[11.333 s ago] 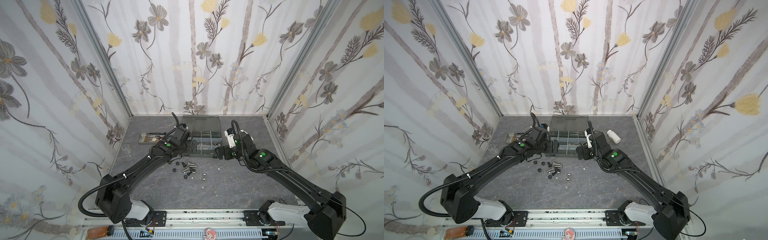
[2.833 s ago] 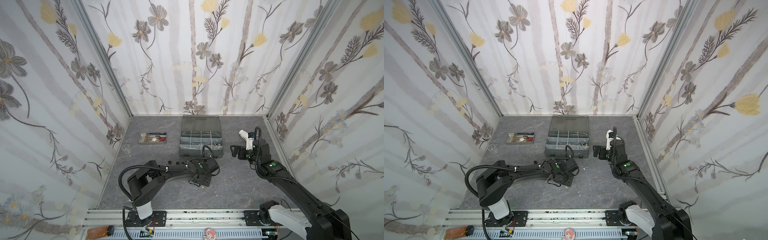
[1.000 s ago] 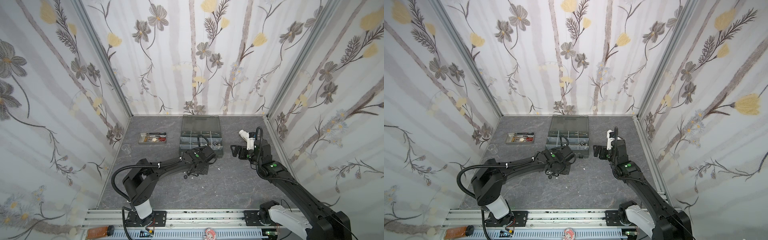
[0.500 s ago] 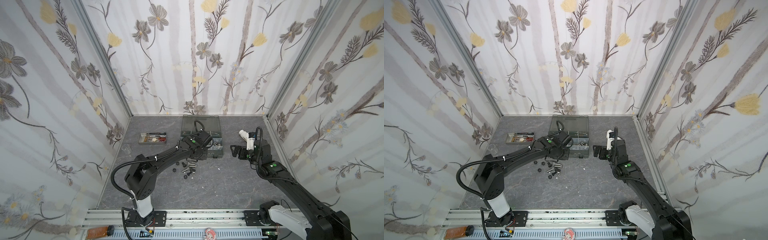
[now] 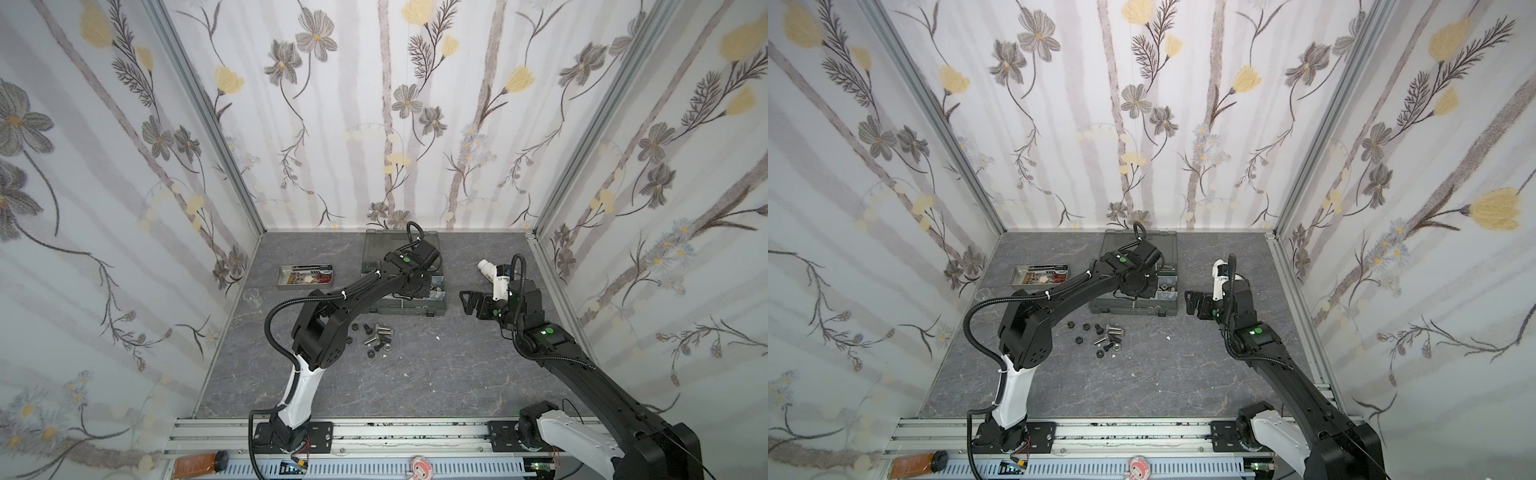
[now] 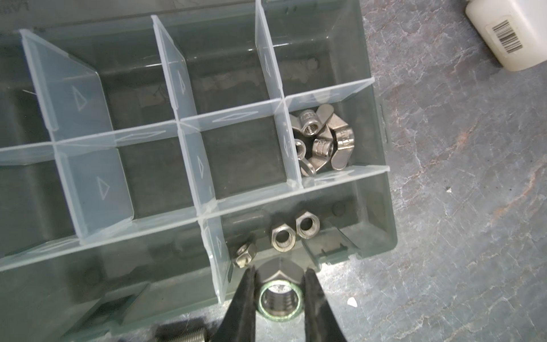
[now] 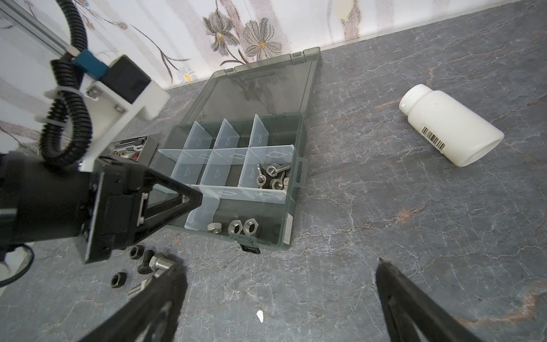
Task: Sort the screws and nuts into containers
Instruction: Place the nut into the container.
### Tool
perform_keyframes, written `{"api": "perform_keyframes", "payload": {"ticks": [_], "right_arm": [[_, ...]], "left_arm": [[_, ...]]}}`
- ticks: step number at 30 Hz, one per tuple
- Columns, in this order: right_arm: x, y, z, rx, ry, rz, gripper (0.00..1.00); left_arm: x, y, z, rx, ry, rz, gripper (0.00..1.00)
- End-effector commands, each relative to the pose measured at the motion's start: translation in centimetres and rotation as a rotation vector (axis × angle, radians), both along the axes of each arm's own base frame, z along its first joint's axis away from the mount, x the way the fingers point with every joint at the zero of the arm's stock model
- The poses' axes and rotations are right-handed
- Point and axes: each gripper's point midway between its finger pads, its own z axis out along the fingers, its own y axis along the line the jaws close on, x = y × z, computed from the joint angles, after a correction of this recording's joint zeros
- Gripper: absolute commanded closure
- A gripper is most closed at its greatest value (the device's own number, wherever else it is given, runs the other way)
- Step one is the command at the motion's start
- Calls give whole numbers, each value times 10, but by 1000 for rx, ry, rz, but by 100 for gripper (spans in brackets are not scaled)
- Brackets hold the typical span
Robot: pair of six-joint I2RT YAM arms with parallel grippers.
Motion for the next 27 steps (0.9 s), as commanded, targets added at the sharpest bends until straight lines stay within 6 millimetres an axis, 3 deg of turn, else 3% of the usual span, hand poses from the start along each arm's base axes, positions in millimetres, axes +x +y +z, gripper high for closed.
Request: {"api": "perform_keyframes", "payload": {"ticks": [1, 12, 20, 24, 27], "right_arm": [[2, 2, 10, 22, -40, 4, 0], [2, 3, 13, 30, -48, 8, 0], [2, 3, 13, 30, -47, 7, 0], [1, 3, 16, 30, -49, 7, 0], [-1, 3, 19, 26, -51, 13, 0]], "left_arm": [[0, 0, -8, 22, 25, -16, 82], [-1, -1, -29, 38, 59, -19, 81], [-5, 2, -32, 37, 59, -19, 53], [-3, 1, -23, 24, 37, -16, 41], [0, 2, -5, 8, -5, -11, 34]]}}
